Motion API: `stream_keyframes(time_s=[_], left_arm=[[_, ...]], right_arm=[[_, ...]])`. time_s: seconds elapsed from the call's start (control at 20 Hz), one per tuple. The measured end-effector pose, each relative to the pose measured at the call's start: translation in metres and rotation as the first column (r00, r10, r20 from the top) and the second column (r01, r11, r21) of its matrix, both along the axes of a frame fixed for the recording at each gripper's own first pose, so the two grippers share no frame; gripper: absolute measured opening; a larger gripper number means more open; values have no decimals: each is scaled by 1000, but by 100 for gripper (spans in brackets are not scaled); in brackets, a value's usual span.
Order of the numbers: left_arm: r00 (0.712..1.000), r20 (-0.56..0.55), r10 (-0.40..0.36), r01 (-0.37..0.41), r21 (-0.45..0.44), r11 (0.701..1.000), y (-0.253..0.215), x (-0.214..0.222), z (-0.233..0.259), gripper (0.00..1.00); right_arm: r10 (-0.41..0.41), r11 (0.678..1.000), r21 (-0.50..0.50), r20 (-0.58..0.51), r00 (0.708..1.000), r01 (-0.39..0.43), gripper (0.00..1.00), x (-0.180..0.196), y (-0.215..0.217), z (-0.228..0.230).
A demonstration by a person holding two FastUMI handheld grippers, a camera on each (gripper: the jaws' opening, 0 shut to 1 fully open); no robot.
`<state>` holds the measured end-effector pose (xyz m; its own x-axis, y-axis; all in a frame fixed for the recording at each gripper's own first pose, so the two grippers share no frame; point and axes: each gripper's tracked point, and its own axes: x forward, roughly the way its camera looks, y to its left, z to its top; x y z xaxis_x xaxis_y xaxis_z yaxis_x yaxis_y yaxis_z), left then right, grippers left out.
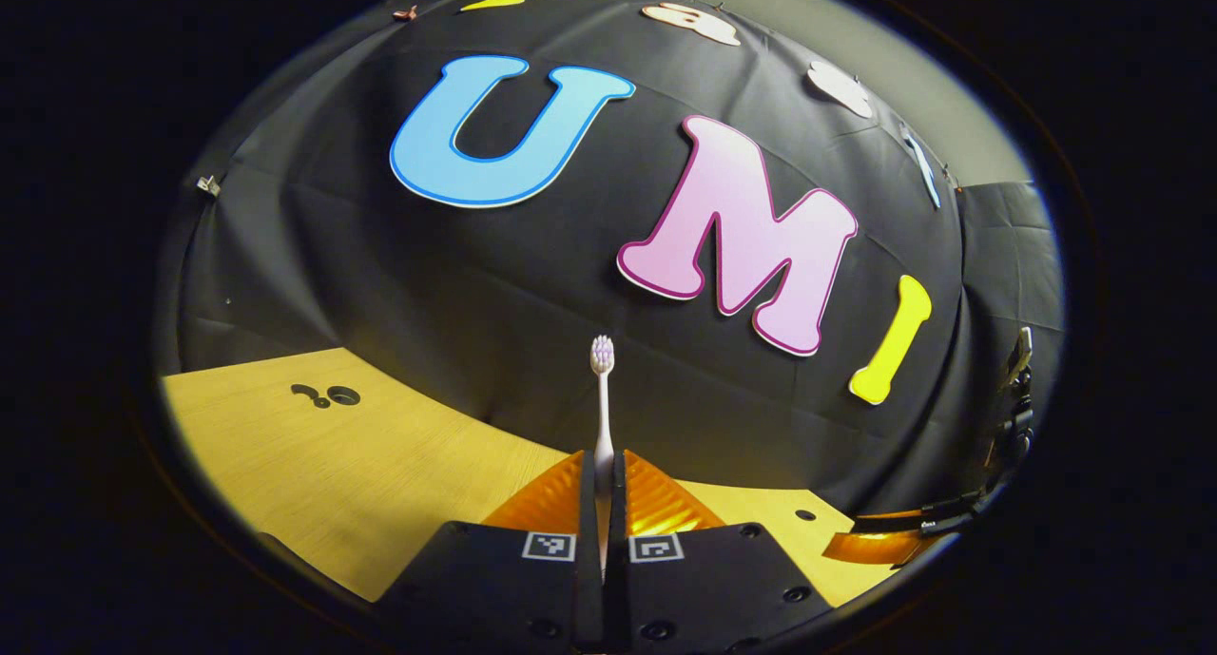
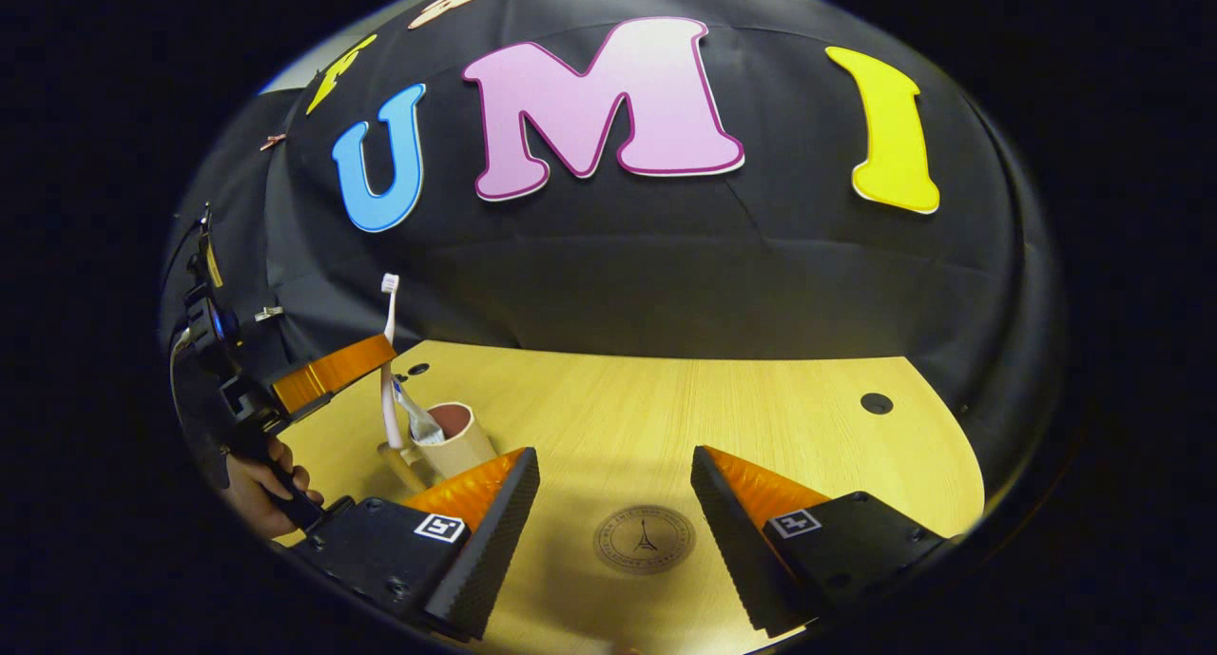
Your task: Put the toothbrush and toothpaste on the desktop into the cup, then pick up the cup and place it on the coaster on the desktop.
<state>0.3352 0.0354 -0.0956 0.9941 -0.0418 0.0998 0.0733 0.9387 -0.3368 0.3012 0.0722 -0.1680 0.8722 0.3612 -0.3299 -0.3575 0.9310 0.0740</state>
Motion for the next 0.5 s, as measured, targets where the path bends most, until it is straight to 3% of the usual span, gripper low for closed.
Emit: stream_keyframes(time_s=[0.5], left_arm=[[998,62,15,-18,50,999,3,29,-14,6]], right_arm=[[0,1000,-26,-67,998,-2,98,-26,-12,-31]])
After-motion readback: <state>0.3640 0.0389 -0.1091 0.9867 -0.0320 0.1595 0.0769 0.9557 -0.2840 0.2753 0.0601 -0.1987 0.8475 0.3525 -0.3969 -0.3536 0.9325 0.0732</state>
